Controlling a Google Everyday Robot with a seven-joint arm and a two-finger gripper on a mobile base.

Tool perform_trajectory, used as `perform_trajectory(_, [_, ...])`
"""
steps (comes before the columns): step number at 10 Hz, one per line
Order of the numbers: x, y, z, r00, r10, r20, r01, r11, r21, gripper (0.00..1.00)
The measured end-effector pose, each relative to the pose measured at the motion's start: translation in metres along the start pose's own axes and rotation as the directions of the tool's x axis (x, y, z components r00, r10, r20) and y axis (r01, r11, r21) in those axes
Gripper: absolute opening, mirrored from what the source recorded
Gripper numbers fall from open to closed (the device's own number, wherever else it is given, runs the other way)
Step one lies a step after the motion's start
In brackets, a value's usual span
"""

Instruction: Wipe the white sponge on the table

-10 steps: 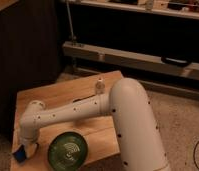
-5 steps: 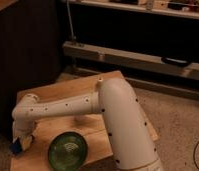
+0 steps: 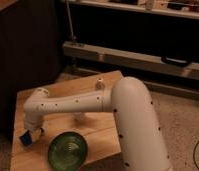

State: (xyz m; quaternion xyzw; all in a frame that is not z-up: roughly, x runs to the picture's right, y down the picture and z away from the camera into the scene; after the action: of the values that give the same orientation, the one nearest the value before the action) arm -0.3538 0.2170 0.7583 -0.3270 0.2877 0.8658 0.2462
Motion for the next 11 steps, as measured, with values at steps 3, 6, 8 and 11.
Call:
perform_trajectory(3, [-0.014,-0.025,-0.004,0.999,0.038,0.019,-0.039,0.999,0.003,0.54])
perform_trajectory(6, [-0.019,-0.059,-0.005,0.997,0.072,0.005,-0.072,0.997,-0.004,0.54])
perform_trajectory(8, [-0.011,-0.075,-0.002,0.996,0.083,-0.022,-0.083,0.997,-0.01,0.54])
perform_trajectory(11, [0.024,-0.096,0.016,0.997,0.051,-0.053,-0.05,0.999,0.012,0.54])
